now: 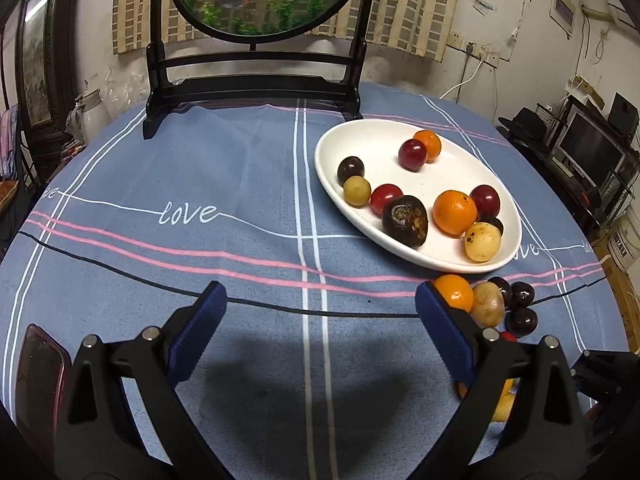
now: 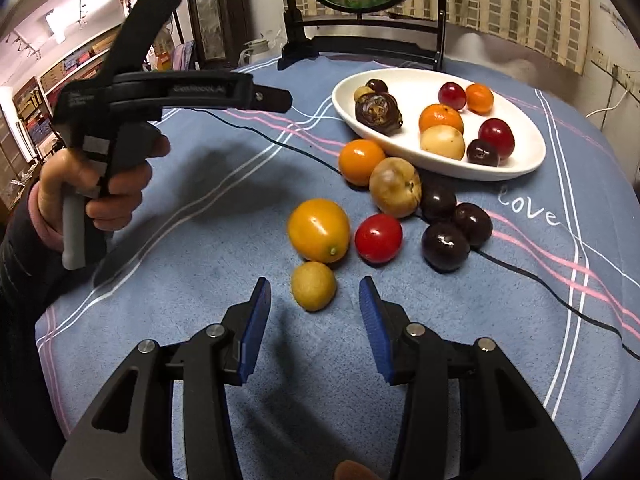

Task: Organize fruits
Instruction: 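Grasp a small yellow fruit with the right tool while the left tool grasps a yellow apricot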

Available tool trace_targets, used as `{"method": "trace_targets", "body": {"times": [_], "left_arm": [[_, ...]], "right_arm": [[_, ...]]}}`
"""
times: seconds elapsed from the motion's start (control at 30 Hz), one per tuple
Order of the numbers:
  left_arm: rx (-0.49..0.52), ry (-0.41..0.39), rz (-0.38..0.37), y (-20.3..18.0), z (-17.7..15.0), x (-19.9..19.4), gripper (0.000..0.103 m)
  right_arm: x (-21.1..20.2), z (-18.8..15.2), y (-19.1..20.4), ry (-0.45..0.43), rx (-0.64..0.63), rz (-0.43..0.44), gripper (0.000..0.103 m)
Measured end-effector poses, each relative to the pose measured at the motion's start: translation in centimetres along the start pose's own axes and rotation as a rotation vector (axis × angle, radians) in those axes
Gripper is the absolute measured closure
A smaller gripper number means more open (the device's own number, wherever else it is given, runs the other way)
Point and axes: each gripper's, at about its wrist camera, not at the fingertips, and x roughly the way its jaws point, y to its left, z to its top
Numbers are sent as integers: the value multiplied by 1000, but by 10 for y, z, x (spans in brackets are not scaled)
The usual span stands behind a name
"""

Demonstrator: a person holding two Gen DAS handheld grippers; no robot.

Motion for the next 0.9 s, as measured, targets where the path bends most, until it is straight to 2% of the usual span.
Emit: {"method": "trace_targets", "body": {"times": [0.2, 0.33, 0.4, 0.47, 0.6, 0.77, 0.9], "left_arm": [[10, -1, -3, -4, -1, -2, 6], [5, -7, -3, -3, -1, -4, 6], [1, -6, -1, -2, -1, -3, 6], [-2, -2, -1, -2, -1, -3, 6], [16, 3, -44, -8, -4, -6, 6], [150, 44, -167, -47, -20, -9, 6], [260, 73, -204, -77, -37, -8, 10]], "right_arm": [[9, -1, 9, 22, -31, -30, 66], [14, -4, 15, 35, -78, -75, 79], [12, -3, 14, 42, -79, -56, 79], [1, -1, 6, 13, -41, -21, 79], [-29, 5, -29, -95, 127, 19, 79], [-40, 1, -63, -147, 280, -30, 79], [-38, -1, -63, -146, 281, -40, 79]]}}
